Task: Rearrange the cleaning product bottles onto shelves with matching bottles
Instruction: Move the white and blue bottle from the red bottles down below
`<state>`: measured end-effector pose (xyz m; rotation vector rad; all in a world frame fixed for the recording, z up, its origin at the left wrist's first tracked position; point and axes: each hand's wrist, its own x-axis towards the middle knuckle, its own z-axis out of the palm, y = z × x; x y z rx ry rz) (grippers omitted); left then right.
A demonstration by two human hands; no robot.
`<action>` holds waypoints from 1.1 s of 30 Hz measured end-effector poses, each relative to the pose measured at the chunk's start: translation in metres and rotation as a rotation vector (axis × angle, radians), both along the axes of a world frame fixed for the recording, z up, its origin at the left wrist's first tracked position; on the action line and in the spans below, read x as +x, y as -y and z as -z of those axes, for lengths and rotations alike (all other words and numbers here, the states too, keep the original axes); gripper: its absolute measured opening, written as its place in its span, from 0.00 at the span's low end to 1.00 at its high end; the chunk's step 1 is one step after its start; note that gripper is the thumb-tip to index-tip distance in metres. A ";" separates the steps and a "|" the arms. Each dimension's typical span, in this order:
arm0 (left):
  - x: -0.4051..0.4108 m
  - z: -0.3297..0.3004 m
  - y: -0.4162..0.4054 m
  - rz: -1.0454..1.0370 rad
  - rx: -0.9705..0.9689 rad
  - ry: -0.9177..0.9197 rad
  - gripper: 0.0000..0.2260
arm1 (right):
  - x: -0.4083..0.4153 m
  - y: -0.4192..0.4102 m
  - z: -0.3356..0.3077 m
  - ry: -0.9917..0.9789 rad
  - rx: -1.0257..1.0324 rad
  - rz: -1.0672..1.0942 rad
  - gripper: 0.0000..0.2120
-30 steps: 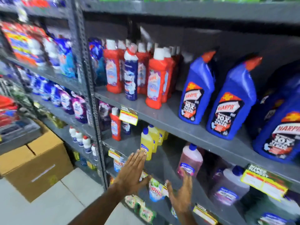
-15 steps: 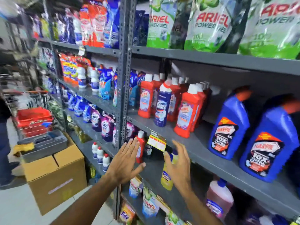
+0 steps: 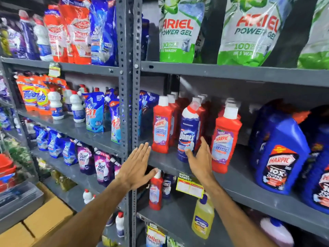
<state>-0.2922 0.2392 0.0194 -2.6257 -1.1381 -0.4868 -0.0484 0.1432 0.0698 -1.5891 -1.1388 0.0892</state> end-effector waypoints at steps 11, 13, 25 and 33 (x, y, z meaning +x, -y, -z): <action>0.019 0.021 -0.030 0.082 -0.026 0.003 0.43 | 0.014 -0.034 0.001 -0.079 -0.054 -0.035 0.30; 0.020 0.024 -0.030 0.078 -0.017 0.021 0.43 | 0.016 -0.036 0.002 -0.090 -0.051 -0.040 0.29; 0.011 0.019 -0.016 0.048 -0.123 0.008 0.46 | 0.006 -0.022 0.006 -0.183 0.019 -0.114 0.27; -0.031 0.037 0.020 0.090 -0.079 0.029 0.43 | -0.040 0.003 0.018 -0.176 0.052 -0.251 0.26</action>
